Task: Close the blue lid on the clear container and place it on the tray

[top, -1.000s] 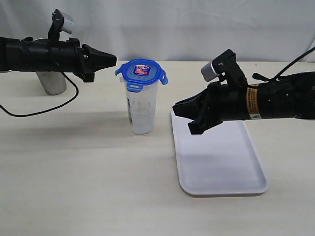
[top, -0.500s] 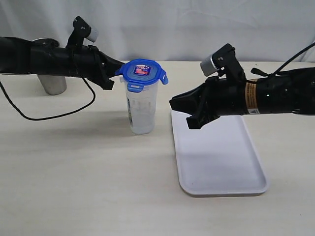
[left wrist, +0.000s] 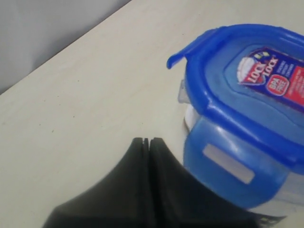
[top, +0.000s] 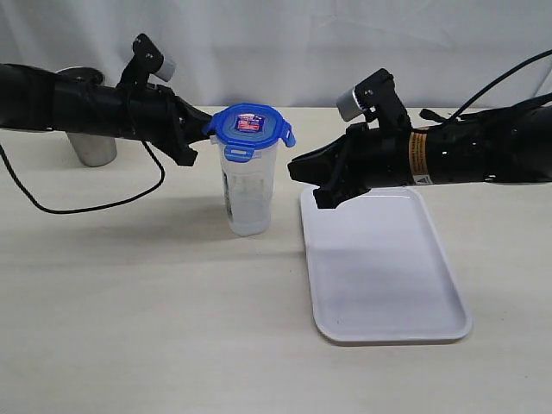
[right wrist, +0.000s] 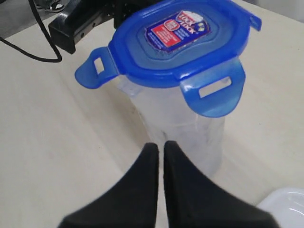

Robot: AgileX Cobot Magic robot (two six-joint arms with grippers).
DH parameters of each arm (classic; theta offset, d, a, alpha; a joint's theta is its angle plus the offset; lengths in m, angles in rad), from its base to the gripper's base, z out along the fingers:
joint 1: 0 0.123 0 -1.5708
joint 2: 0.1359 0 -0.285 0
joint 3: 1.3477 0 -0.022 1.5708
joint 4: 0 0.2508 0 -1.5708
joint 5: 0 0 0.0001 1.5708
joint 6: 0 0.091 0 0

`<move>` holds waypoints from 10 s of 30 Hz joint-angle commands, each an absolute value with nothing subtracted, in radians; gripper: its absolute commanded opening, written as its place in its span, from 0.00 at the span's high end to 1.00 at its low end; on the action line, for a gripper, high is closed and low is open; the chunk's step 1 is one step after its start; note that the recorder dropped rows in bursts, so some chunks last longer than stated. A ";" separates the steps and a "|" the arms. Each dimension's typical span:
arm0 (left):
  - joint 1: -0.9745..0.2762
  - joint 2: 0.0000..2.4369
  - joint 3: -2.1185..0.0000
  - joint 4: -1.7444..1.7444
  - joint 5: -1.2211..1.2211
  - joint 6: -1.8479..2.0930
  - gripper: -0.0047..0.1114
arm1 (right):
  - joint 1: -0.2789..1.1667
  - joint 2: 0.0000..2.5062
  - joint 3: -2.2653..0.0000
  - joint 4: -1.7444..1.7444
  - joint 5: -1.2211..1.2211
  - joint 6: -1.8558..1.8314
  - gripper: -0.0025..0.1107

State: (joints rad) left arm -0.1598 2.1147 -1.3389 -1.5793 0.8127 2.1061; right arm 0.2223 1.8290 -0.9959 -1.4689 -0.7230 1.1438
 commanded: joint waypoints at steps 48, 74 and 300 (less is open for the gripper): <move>-0.204 1.901 -1.332 -1.744 0.208 2.143 0.96 | 0.223 1.852 -1.001 -1.511 -0.702 1.156 0.94; -0.058 2.019 -1.253 1.443 -0.967 -0.746 0.96 | 0.223 1.852 -1.001 -1.557 -0.685 1.190 0.94; -0.060 2.084 -1.326 1.663 -0.962 -1.103 0.96 | 0.491 2.011 -1.772 0.305 0.882 -0.320 0.94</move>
